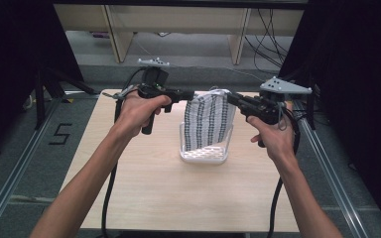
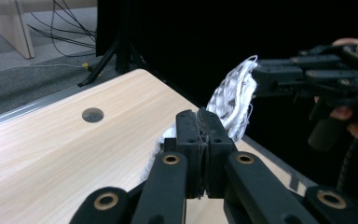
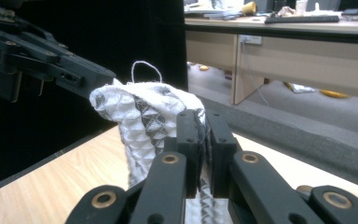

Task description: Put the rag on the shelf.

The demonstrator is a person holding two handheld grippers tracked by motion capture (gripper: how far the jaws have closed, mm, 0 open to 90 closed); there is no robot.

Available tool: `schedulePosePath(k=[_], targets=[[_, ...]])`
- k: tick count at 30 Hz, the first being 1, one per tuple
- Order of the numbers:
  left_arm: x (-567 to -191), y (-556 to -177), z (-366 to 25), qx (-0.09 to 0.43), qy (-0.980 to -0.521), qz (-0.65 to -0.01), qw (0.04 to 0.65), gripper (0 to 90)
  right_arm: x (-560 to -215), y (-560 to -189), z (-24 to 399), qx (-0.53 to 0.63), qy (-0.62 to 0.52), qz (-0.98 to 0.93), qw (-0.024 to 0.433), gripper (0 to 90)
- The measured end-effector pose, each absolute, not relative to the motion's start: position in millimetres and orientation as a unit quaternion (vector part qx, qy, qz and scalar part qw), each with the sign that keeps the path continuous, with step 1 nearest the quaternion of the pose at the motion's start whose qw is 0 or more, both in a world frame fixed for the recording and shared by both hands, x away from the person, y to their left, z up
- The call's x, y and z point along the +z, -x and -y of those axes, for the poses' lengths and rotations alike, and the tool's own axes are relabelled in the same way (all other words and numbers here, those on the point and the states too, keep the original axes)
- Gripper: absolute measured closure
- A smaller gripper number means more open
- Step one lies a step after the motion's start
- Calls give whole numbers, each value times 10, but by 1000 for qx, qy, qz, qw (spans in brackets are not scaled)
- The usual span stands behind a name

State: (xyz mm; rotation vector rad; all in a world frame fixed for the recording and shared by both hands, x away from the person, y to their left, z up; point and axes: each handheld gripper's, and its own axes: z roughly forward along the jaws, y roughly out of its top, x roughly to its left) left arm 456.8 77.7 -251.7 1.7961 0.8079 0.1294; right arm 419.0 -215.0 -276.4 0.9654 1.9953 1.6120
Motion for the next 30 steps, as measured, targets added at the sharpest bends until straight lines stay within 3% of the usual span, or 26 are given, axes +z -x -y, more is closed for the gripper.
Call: schedulePosePath(k=[13,30], targets=[[-2803,-5103,-697,54,-726,-407,552,875,-2988,-4808,2104,546,-404,-713,175,863],[-3340,-5383,-680,17,-719,-442,537,844,-3408,-5097,2105,510,-451,-719,140,841]])
